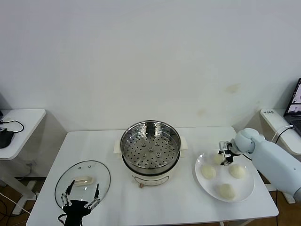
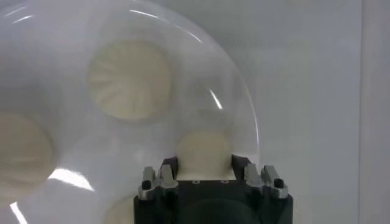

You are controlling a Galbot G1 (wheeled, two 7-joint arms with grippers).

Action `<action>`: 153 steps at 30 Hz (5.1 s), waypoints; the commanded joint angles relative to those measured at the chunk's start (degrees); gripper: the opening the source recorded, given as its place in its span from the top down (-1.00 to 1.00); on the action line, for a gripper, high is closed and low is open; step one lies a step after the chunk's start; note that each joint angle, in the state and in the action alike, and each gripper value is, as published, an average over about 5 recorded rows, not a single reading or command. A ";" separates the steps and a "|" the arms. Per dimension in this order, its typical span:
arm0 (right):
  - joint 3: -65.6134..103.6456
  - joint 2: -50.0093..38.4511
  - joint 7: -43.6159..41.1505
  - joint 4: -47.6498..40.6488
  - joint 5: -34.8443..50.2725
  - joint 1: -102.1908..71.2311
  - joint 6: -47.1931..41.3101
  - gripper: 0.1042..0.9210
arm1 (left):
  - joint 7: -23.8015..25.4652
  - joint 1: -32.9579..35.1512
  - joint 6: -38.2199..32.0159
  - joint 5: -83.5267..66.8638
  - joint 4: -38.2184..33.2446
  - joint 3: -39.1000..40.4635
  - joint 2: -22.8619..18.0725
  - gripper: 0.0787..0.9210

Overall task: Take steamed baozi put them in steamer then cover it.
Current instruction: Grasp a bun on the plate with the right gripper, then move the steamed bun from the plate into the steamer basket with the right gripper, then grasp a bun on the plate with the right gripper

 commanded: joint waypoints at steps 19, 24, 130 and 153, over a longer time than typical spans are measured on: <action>-26.76 -2.28 -2.85 12.54 26.47 35.59 -5.40 -0.14 | 0.24 -0.09 0.00 -0.47 -0.62 -0.44 1.48 -0.77; -33.03 5.87 -2.93 10.49 31.34 45.77 -5.69 -0.14 | 0.29 -0.26 0.06 -0.72 -0.51 -0.64 1.70 -0.77; -35.21 -20.11 4.47 33.50 19.34 24.77 -6.39 -0.76 | 0.38 -3.31 0.60 -2.51 1.53 -2.88 5.34 -0.77; -22.84 -5.44 5.75 13.44 12.85 8.01 -3.78 -0.76 | 0.66 -3.09 1.17 -2.44 2.26 -4.30 4.63 -0.77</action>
